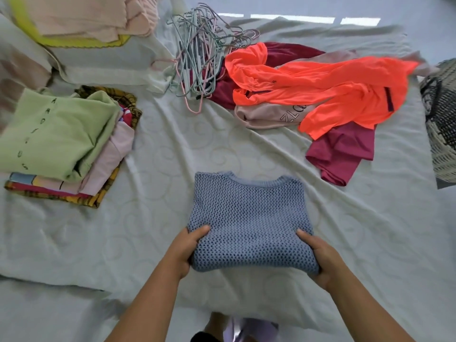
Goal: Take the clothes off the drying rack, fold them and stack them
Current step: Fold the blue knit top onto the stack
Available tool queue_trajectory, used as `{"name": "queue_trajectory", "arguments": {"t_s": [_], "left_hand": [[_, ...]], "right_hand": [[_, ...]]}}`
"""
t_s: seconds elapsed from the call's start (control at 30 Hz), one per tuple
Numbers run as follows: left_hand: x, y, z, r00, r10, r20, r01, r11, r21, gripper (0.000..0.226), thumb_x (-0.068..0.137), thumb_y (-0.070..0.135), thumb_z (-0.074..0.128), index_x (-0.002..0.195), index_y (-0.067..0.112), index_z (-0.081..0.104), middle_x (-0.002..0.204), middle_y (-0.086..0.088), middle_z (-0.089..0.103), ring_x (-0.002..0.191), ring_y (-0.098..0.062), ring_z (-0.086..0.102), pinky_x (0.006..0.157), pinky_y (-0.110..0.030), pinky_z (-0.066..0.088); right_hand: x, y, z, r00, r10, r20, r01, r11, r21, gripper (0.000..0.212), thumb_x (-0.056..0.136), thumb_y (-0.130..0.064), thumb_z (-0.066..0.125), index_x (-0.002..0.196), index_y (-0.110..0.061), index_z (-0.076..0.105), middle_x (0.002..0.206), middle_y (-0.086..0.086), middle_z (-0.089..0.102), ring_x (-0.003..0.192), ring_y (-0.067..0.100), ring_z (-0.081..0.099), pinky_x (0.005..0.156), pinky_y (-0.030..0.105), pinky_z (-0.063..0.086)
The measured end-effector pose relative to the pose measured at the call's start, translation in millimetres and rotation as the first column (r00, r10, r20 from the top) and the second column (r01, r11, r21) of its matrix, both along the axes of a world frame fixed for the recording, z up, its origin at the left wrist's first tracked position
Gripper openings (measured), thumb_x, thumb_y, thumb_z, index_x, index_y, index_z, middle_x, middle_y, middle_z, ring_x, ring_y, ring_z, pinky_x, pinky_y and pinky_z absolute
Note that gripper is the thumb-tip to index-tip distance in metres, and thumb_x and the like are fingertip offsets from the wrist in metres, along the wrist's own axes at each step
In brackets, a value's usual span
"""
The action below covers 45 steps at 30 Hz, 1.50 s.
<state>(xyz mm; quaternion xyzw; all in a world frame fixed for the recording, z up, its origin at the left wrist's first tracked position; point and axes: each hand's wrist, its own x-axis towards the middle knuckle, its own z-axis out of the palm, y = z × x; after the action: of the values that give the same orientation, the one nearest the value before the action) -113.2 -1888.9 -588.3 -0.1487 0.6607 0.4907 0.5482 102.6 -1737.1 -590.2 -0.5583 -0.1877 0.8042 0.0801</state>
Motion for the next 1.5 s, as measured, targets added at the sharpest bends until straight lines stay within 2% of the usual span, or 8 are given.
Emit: {"name": "queue_trajectory", "arguments": {"t_s": [0.17,0.3,0.47,0.6,0.87,1.1,1.33,1.5], "left_hand": [[-24.5,5.4,13.1,1.0,0.015,0.007,-0.015,0.994,0.106,0.03,0.093,0.011,0.052,0.123,0.014,0.049,0.11,-0.013,0.064,0.093,-0.03,0.063,0.075,-0.04,0.053],[-69.5,30.0,34.3,0.999,0.009,-0.032,-0.003,0.984,0.175,0.032,0.092,0.011,0.052,0.124,0.013,0.051,0.115,-0.018,0.063,0.088,-0.031,0.064,0.063,-0.037,0.058],[-166.2,46.2,73.3,0.987,-0.011,-0.16,0.05,0.969,0.24,0.031,0.092,0.009,0.051,0.123,0.008,0.052,0.099,-0.013,0.066,0.082,-0.027,0.064,0.064,-0.035,0.057],[-262.1,34.9,116.2,0.961,-0.023,-0.277,0.106,0.952,0.288,0.029,0.091,0.008,0.052,0.12,0.004,0.053,0.1,-0.014,0.066,0.076,-0.024,0.069,0.063,-0.034,0.059],[-453.0,-64.0,163.4,0.864,-0.014,-0.503,0.159,0.956,0.247,0.019,0.092,0.019,0.049,0.109,0.02,0.059,0.099,-0.002,0.072,0.083,-0.02,0.07,0.064,-0.031,0.059],[-508.5,-160.0,65.6,0.838,-0.192,-0.511,0.087,0.971,-0.221,0.026,0.088,0.02,0.06,0.111,0.007,0.06,0.118,-0.018,0.061,0.095,-0.03,0.061,0.086,-0.041,0.049],[-516.4,-161.1,61.3,0.798,0.195,-0.57,-0.142,0.98,0.136,0.018,0.094,0.011,0.05,0.102,0.022,0.061,0.099,0.004,0.067,0.087,-0.013,0.064,0.072,-0.028,0.055],[-526.6,-181.2,58.2,0.81,-0.114,-0.576,0.066,0.992,-0.103,0.026,0.091,0.012,0.055,0.117,0.008,0.057,0.112,-0.009,0.064,0.092,-0.019,0.062,0.073,-0.024,0.051]], "right_hand": [[-27.4,6.9,26.0,0.996,-0.051,-0.079,0.057,0.996,0.066,0.093,0.038,-0.026,0.092,0.122,-0.007,0.055,0.109,0.019,0.068,0.076,0.029,0.071,0.055,0.036,0.058],[-66.9,18.5,44.4,0.987,-0.075,-0.144,0.098,0.983,0.158,0.117,0.009,-0.035,0.095,0.117,-0.01,0.057,0.098,0.013,0.072,0.074,0.027,0.071,0.053,0.033,0.056],[-156.8,13.5,72.5,0.955,-0.16,-0.248,0.212,0.956,0.201,0.113,0.027,-0.032,0.095,0.129,-0.01,0.052,0.1,0.01,0.072,0.075,0.023,0.071,0.053,0.031,0.056],[-253.1,-7.3,97.7,0.899,-0.21,-0.384,0.305,0.93,0.207,0.042,0.089,-0.012,0.05,0.131,-0.009,0.049,0.093,0.005,0.071,0.069,0.017,0.07,0.052,0.028,0.055],[-434.9,-97.1,109.6,0.91,-0.009,-0.416,0.172,0.918,0.357,0.029,0.087,-0.012,0.052,0.115,-0.017,0.056,0.109,0.003,0.069,0.097,0.021,0.067,0.082,0.038,0.057],[-471.0,-177.2,26.3,0.978,0.18,-0.108,-0.151,0.961,0.233,0.031,0.092,-0.019,0.055,0.123,-0.021,0.054,0.12,0.002,0.064,0.106,0.02,0.062,0.094,0.043,0.05],[-500.0,-168.3,32.3,0.974,0.192,-0.119,-0.12,0.887,0.446,0.04,0.089,-0.019,0.059,0.128,-0.023,0.052,0.125,-0.002,0.061,0.112,0.018,0.059,0.097,0.042,0.048],[-503.2,-187.8,29.8,0.979,0.175,-0.102,-0.11,0.884,0.455,0.039,0.091,-0.015,0.057,0.124,-0.033,0.051,0.126,-0.007,0.059,0.113,0.013,0.058,0.098,0.041,0.047]]}}
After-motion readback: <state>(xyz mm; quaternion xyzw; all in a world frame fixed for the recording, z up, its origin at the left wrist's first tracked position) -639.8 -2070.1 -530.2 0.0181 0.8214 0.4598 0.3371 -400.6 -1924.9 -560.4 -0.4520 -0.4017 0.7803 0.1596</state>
